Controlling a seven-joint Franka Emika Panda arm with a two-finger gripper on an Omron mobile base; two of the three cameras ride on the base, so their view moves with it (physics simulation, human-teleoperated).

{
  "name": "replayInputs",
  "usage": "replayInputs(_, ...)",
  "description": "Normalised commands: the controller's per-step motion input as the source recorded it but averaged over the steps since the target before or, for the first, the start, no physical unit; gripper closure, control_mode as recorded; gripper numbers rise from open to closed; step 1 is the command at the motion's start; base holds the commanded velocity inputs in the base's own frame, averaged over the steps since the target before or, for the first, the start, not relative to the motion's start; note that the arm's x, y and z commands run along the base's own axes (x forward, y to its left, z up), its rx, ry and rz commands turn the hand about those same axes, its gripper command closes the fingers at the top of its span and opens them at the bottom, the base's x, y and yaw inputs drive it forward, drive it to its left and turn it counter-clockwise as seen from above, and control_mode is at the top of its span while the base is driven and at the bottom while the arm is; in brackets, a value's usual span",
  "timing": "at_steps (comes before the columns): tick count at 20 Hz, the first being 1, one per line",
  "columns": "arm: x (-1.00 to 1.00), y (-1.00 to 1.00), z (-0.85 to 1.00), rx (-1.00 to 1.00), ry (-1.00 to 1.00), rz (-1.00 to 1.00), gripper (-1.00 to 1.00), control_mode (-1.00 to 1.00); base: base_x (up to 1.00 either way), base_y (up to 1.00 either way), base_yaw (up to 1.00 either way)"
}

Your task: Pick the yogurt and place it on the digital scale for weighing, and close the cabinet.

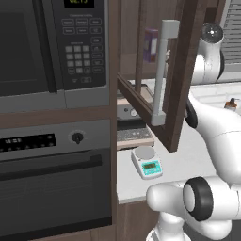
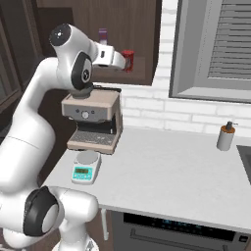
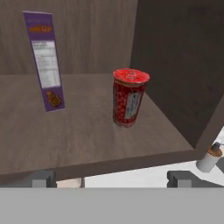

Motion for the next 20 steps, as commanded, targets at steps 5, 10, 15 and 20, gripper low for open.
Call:
replayInputs(5, 0.31, -0.01, 0.0, 0.0, 0.0, 0.0, -1.0, -1.0, 0.0, 0.0, 0.0)
replayInputs(10, 0.36, -0.09, 0.02, 0.0, 0.0, 0.0, -1.0, -1.0, 0.0, 0.0, 0.0)
replayInputs(15, 0.35, -0.2, 0.08, 0.02, 0.0, 0.0, -1.0, -1.0, 0.0, 0.0, 0.0)
replayInputs(20, 0.34, -0.08, 0.05, 0.0, 0.0, 0.0, -1.0, -1.0, 0.0, 0.0, 0.0)
